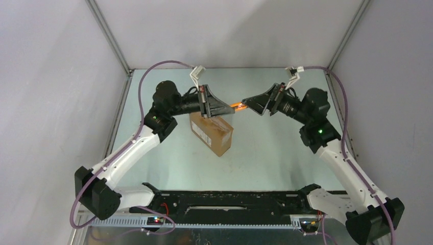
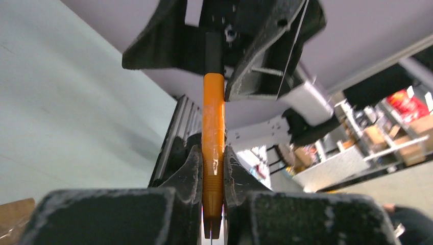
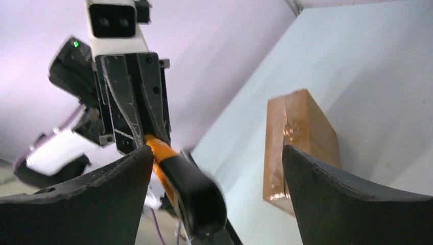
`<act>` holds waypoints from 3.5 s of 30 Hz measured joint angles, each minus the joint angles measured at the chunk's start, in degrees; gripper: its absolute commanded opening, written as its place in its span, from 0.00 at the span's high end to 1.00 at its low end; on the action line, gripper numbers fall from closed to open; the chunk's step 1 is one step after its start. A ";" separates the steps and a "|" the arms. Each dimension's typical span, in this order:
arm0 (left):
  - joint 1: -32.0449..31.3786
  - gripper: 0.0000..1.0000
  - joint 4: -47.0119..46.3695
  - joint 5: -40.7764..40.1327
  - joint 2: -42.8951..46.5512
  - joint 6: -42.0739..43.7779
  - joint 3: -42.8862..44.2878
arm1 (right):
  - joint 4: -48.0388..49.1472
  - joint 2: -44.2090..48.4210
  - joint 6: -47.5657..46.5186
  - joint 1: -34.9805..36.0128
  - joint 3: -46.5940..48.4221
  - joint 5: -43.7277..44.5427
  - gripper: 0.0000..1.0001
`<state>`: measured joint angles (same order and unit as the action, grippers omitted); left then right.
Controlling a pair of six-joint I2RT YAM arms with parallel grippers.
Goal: Unpack the express box
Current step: Cut the express box at the center of the board.
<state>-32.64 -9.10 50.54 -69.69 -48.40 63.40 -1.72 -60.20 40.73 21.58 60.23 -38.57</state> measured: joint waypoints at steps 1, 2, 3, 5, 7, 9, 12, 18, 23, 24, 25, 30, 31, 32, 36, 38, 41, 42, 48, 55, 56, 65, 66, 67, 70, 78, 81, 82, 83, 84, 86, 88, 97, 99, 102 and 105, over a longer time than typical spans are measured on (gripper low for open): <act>0.00 1.00 -2.29 -1.27 -0.39 -2.91 -0.28 | 5.09 1.22 3.21 0.44 -2.91 2.97 0.02; -0.02 1.00 -4.28 -2.69 -1.03 -6.14 -0.33 | 8.85 2.03 5.53 1.25 -5.01 5.75 0.02; -0.07 1.00 -6.32 -4.11 -1.68 -8.87 -0.33 | 13.90 2.91 7.76 2.97 -7.98 10.08 0.03; -0.20 1.00 -9.31 -6.67 -2.78 -13.62 -0.33 | 18.91 3.54 10.14 6.64 -11.23 16.68 0.06; -0.37 1.00 -10.82 -8.00 -3.32 -16.48 -0.33 | 21.66 3.19 10.99 9.51 -11.80 22.25 0.12; -0.72 1.00 -11.37 -9.27 -3.39 -18.47 -0.31 | 25.46 2.54 11.52 11.54 -11.80 26.25 0.17; -1.01 1.00 -11.28 -9.97 -3.39 -20.50 -0.28 | 30.27 1.40 12.26 12.52 -11.76 30.36 0.32; -1.05 1.00 -10.86 -9.86 -3.32 -21.18 -0.15 | 32.79 -1.79 12.83 13.33 -9.75 33.99 0.57; -0.81 1.00 -10.47 -9.22 -3.26 -20.59 1.09 | 33.70 -2.51 13.66 13.40 -8.37 33.79 0.50; -0.83 1.00 -10.36 -9.09 -3.26 -20.55 1.29 | 33.90 -2.51 13.62 13.38 -8.26 33.59 0.46; -0.83 1.00 -10.01 -8.79 -3.26 -20.41 1.46 | 33.99 -2.56 13.55 13.29 -8.24 33.24 0.44; -1.07 1.00 -7.41 -6.99 -3.74 -19.71 1.68 | 34.47 -4.00 15.06 11.50 -7.76 28.92 0.44; -0.98 1.00 -6.97 -6.95 -3.96 -19.47 1.90 | 34.47 -4.33 15.58 11.06 -7.69 27.85 0.47; -0.96 1.00 -6.54 -6.93 -4.17 -19.19 2.19 | 34.45 -4.59 16.11 10.69 -7.63 27.06 0.51; -0.94 1.00 -5.77 -6.27 -4.68 -18.49 3.30 | 34.36 -4.79 18.18 9.31 -7.56 25.09 0.86; -0.61 1.00 -6.01 -4.94 -4.81 -17.49 3.54 | 35.56 -4.63 22.53 9.03 -7.13 23.89 1.00; -0.46 1.00 -7.72 -2.97 -4.98 -16.90 4.63 | 36.17 -3.93 25.22 9.01 -6.38 22.99 1.00; -0.46 1.00 -7.54 -2.64 -4.98 -16.65 4.96 | 36.26 -3.85 25.27 8.96 -6.25 22.77 1.00; 0.63 0.48 -2.45 -1.38 -5.40 -14.23 7.06 | 34.67 -3.69 25.07 9.09 -6.16 23.08 1.00; 6.99 0.06 13.46 -5.53 -5.75 -10.21 7.93 | 29.62 -2.86 14.14 9.57 -6.01 24.79 1.00; 8.37 0.06 17.94 -7.63 -5.75 -8.76 8.50 | 29.14 -2.84 12.85 9.68 -6.01 25.33 1.00; 14.88 0.00 52.33 -38.29 -5.64 -1.38 18.21 | 28.41 -6.40 -5.62 15.98 -3.72 33.11 1.00; 15.67 0.00 54.29 -40.44 -5.64 -1.22 18.16 | 29.00 -7.67 -7.48 16.79 -3.15 33.53 1.00; 16.57 0.00 56.13 -42.23 -5.88 -1.20 18.12 | 29.77 -9.11 -9.66 17.59 -2.62 34.03 1.00; 19.21 0.02 59.10 -44.30 -7.96 -1.22 18.01 | 31.82 -13.29 -15.56 19.76 -1.79 35.12 1.00; 21.16 0.14 61.07 -40.59 -16.98 -1.31 18.05 | 36.59 -20.39 -26.69 22.77 -1.77 35.01 1.00; 21.18 0.15 62.14 -38.29 -19.43 -1.25 18.08 | 37.03 -21.29 -31.15 24.37 -1.66 34.34 1.00; 21.20 0.16 62.29 -37.94 -19.78 -1.27 18.08 | 37.03 -21.42 -32.26 24.85 -1.57 34.18 1.00; 21.20 0.16 62.42 -37.35 -20.17 -1.27 18.08 | 37.03 -21.46 -33.66 25.44 -1.57 33.94 1.00; 21.20 0.17 62.45 -36.76 -20.44 -1.27 18.08 | 36.98 -21.49 -34.60 25.88 -1.57 33.77 1.00; 21.20 0.19 62.49 -36.06 -20.57 -1.27 18.05 | 37.05 -21.55 -36.39 26.56 -1.55 33.20 1.00; 21.20 0.20 62.49 -35.26 -20.57 -1.25 18.05 | 37.05 -21.81 -38.05 27.12 -1.46 32.68 1.00; 21.22 0.26 63.32 -34.64 -21.33 -1.11 18.03 | 36.52 -23.76 -41.38 27.30 -1.36 31.76 1.00; 21.27 0.27 63.34 -34.64 -21.42 -1.11 18.01 | 36.26 -24.02 -41.40 27.32 -1.36 31.69 1.00; 21.38 0.28 63.32 -34.64 -21.44 -1.14 17.94 | 35.78 -24.06 -41.38 27.39 -1.36 31.71 1.00; 21.44 0.29 63.32 -34.64 -21.44 -1.16 17.90 | 35.69 -24.06 -41.38 27.47 -1.36 31.85 1.00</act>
<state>-11.20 54.22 15.90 -91.13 -49.56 81.30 33.98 -84.27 -0.64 49.06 58.87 -6.72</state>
